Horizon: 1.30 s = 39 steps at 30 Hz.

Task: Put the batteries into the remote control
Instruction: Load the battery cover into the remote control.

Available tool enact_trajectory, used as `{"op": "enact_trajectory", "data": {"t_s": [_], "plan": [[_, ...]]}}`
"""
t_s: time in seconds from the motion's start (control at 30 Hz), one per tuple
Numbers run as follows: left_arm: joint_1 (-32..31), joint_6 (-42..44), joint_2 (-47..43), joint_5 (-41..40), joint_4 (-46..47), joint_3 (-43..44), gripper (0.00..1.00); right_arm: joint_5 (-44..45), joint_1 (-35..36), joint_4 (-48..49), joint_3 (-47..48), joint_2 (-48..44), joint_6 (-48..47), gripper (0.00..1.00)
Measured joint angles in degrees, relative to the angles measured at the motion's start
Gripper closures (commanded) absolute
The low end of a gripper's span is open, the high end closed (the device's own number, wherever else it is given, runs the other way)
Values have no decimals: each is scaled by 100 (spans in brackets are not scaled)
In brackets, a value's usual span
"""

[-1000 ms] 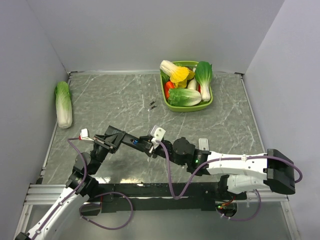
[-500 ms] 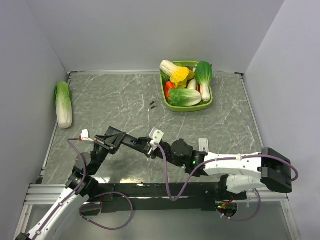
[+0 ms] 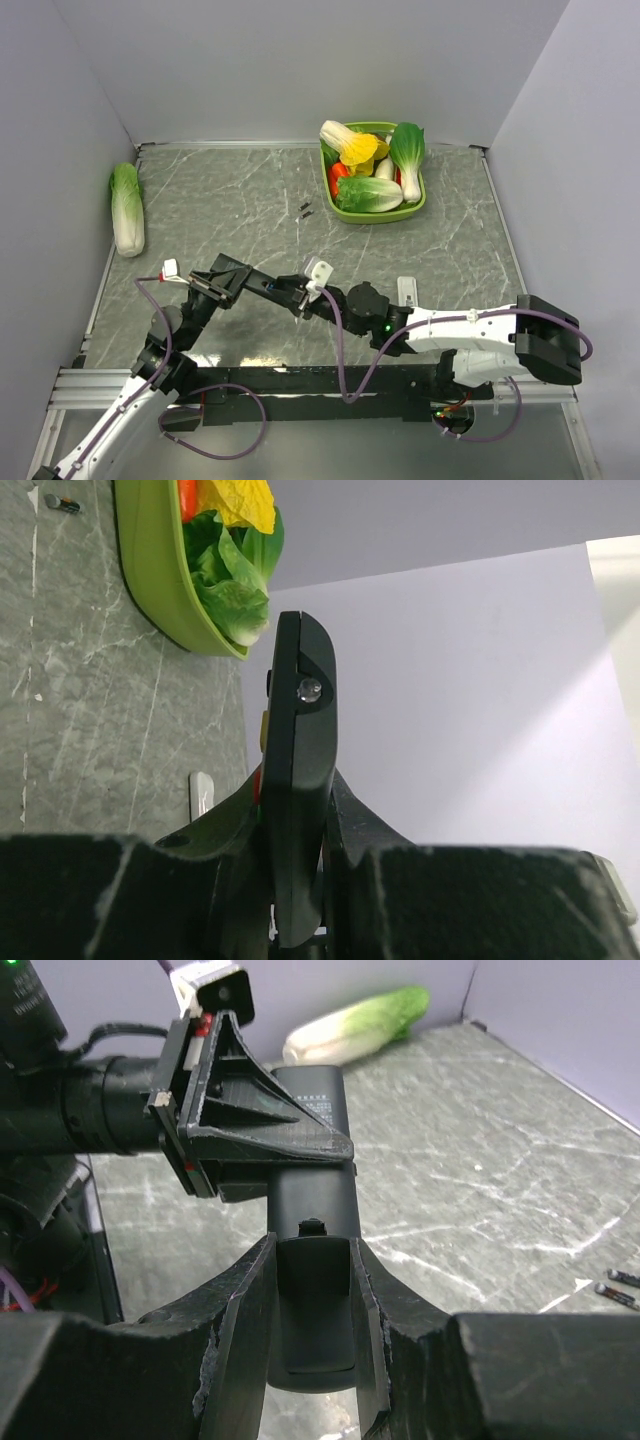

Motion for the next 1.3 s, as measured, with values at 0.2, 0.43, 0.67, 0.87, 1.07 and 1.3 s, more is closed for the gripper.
{"op": "enact_trajectory", "data": {"t_s": [0.2,0.43,0.67,0.87,1.07,1.3], "plan": [[-2,-57,-151,13,-7,-57,99,-76,-17,688,-339,-24,81,98],[-2,-107,-225,7,-13,-57,99,-177,-33,955,-439,-28,33,98],[-2,-109,-234,-2,-131,-57,99,-184,-37,927,-448,-42,-229,97],[-2,-105,-92,13,-120,-57,99,-227,-39,892,-448,46,-374,95],[-2,-72,-48,17,-120,-57,99,-321,-39,859,-437,118,-385,89],[-2,-50,-24,20,-136,-59,99,-341,-39,861,-415,199,-372,82]]}}
